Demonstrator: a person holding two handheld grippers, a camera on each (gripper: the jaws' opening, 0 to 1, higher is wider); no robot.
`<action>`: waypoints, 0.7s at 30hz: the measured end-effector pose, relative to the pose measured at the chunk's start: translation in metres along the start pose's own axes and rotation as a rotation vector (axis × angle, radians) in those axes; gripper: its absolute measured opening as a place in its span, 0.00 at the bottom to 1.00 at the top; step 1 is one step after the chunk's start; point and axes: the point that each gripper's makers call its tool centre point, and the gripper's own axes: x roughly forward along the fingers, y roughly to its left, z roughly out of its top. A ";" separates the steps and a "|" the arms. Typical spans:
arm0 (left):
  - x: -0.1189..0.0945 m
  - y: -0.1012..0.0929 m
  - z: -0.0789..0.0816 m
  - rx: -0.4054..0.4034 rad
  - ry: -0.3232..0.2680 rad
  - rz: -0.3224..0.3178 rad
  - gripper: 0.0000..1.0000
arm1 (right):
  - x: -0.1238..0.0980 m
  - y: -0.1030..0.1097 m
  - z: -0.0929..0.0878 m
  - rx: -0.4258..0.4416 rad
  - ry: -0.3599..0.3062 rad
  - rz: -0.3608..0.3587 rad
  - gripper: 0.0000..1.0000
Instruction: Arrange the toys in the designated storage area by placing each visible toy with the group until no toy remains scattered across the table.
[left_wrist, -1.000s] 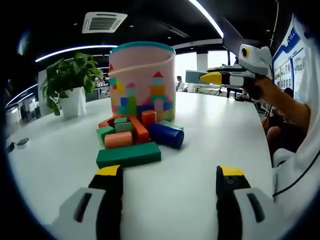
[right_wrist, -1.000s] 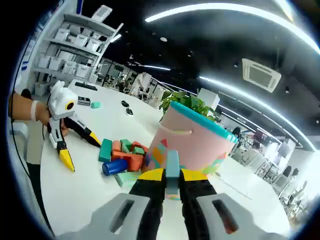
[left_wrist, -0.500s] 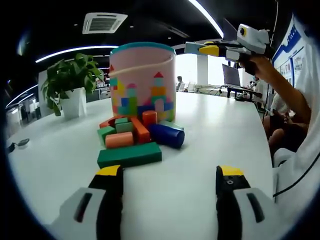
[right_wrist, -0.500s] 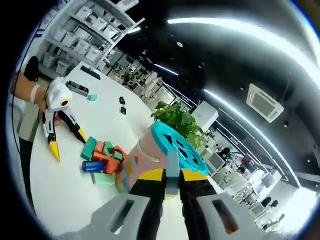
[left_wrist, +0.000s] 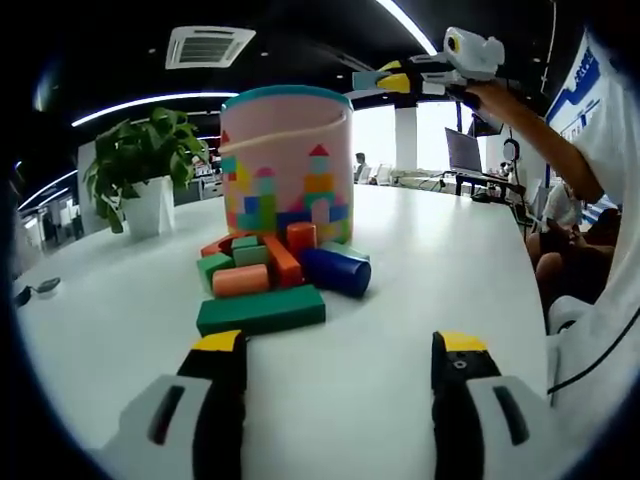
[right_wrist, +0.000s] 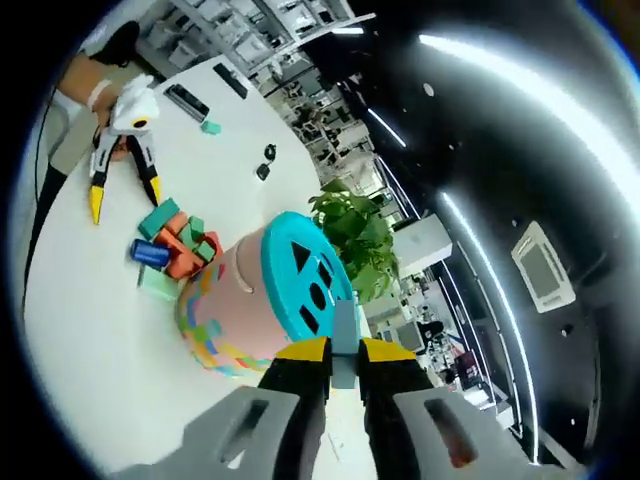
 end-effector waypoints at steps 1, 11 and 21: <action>0.000 0.000 0.000 0.000 0.000 0.001 0.78 | 0.002 -0.001 -0.001 -0.026 0.010 0.023 0.10; 0.000 0.001 0.000 0.001 -0.001 0.004 0.78 | 0.025 -0.005 -0.004 -0.213 0.049 0.196 0.10; -0.001 0.001 0.001 0.006 -0.003 0.008 0.77 | 0.041 0.004 -0.003 -0.456 0.107 0.436 0.10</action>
